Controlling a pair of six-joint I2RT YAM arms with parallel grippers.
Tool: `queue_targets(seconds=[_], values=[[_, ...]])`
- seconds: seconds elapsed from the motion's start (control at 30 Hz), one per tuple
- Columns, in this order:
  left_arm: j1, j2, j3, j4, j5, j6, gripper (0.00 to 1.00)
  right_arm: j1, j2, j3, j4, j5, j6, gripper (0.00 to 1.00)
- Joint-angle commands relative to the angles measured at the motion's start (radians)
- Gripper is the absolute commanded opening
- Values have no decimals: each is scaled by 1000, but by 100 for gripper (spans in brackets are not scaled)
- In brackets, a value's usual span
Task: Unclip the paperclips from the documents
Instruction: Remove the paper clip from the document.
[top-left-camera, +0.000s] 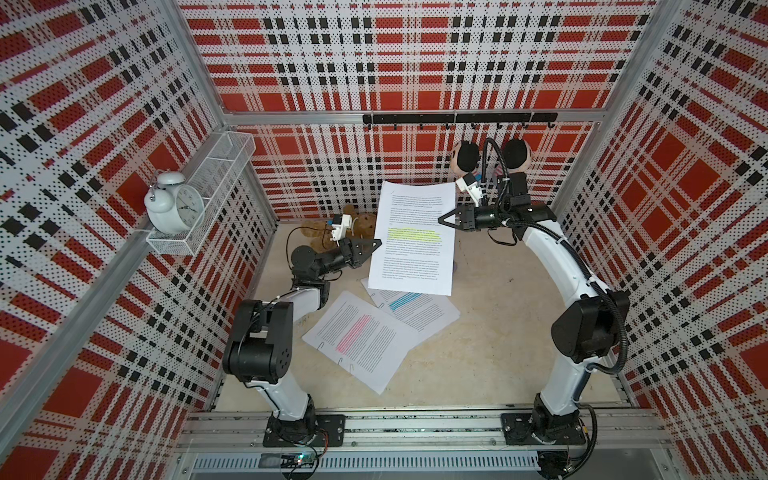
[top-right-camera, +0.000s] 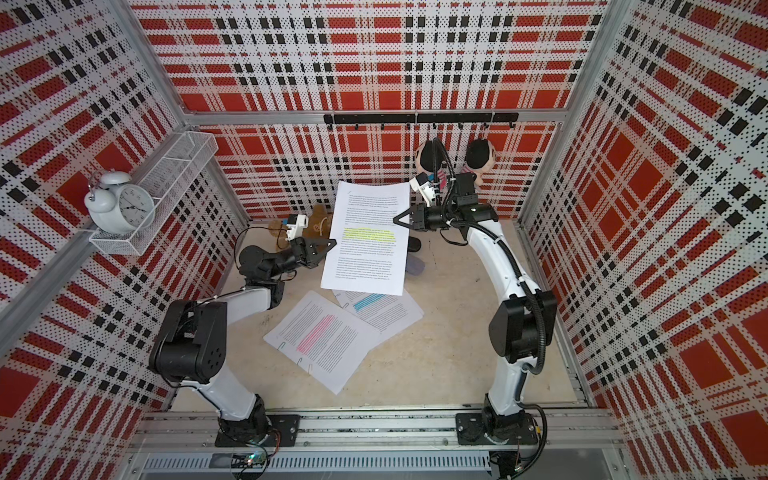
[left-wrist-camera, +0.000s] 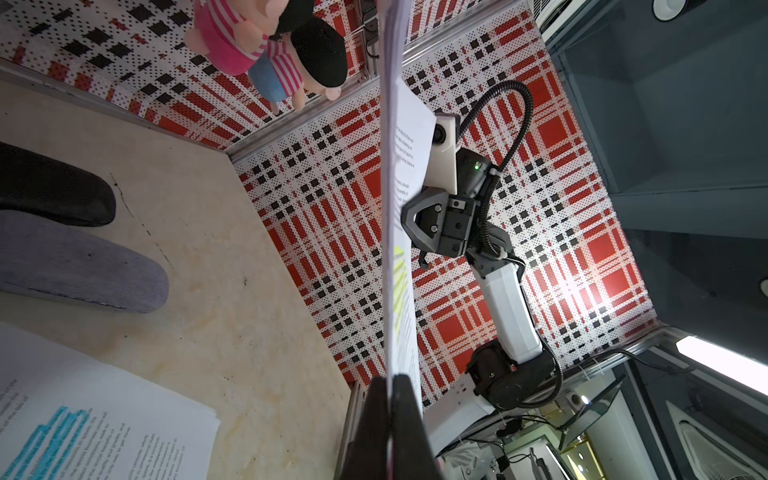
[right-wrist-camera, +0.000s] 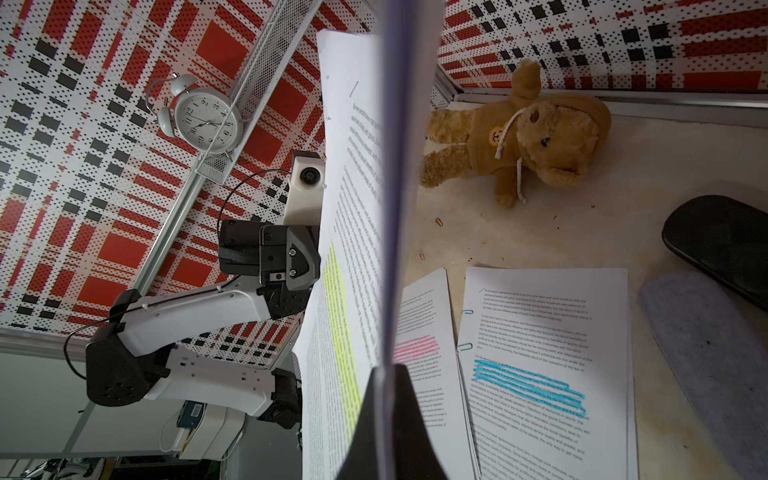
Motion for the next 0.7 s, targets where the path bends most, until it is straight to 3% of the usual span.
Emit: queue_targets(seconds=[0.0, 0.17, 0.4, 0.67], values=[[62, -44, -6, -265, -56, 215, 0, -101, -80, -39, 100, 46, 10, 0], [65, -64, -1, -460, -86, 357, 0, -116, -83, -69, 139, 44, 26, 0], [78, -87, 153, -1136, -235, 845, 0, -136, -85, -114, 173, 34, 31, 0], [135, -127, 163, -1206, -284, 877, 0, -165, -89, -172, 197, 41, 21, 0]])
